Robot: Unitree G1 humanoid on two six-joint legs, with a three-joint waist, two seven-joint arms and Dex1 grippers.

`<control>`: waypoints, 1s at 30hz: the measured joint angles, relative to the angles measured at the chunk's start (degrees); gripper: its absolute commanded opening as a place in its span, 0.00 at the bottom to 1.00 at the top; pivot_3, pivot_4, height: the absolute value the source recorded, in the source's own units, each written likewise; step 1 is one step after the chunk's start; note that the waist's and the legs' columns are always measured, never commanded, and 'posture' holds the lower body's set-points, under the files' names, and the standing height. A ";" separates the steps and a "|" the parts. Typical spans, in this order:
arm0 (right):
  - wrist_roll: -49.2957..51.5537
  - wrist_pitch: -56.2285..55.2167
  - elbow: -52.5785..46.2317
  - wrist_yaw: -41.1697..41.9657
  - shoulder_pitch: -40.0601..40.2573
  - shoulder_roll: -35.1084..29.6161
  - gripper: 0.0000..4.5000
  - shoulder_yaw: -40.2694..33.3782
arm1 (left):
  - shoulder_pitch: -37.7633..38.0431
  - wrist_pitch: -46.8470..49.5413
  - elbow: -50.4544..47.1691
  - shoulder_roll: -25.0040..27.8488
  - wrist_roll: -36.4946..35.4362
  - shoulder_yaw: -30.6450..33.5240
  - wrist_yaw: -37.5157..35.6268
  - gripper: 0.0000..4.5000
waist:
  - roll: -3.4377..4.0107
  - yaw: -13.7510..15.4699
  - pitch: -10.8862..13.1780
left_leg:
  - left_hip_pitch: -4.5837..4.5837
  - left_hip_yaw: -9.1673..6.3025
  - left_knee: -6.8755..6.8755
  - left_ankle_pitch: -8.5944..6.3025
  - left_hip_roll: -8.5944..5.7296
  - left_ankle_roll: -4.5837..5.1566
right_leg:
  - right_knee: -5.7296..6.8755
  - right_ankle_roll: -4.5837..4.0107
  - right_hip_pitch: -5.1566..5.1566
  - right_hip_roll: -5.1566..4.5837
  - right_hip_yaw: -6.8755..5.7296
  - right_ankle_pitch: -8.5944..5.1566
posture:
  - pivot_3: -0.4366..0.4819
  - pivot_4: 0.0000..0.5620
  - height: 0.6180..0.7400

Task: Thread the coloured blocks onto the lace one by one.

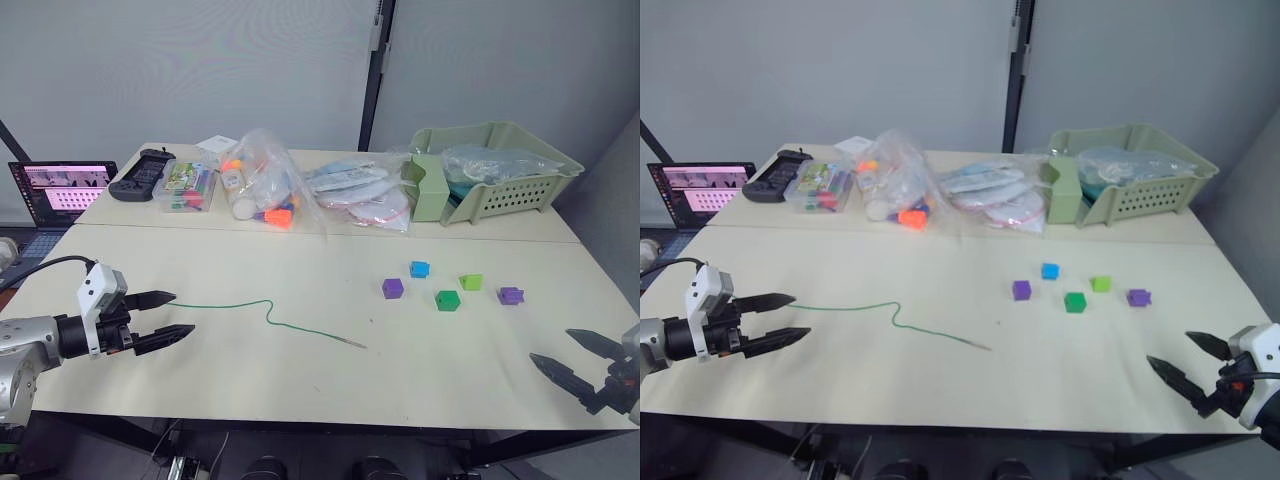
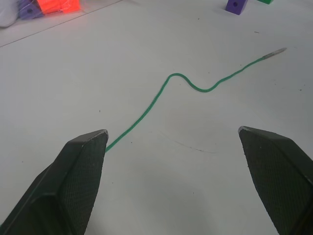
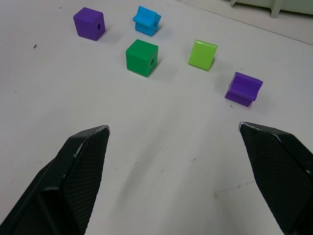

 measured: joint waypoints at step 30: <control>8.00 10.97 -21.55 3.92 -7.30 -7.50 0.99 15.60 | -33.22 -10.76 12.03 -26.14 14.53 -38.69 -10.30 1.00 | -0.02 0.10 0.01 | -0.20 -0.17 0.38 -0.01 -0.28 0.02 | 0.17 0.09 0.03 0.17 -0.02 0.04 | 0.48 0.27 1.00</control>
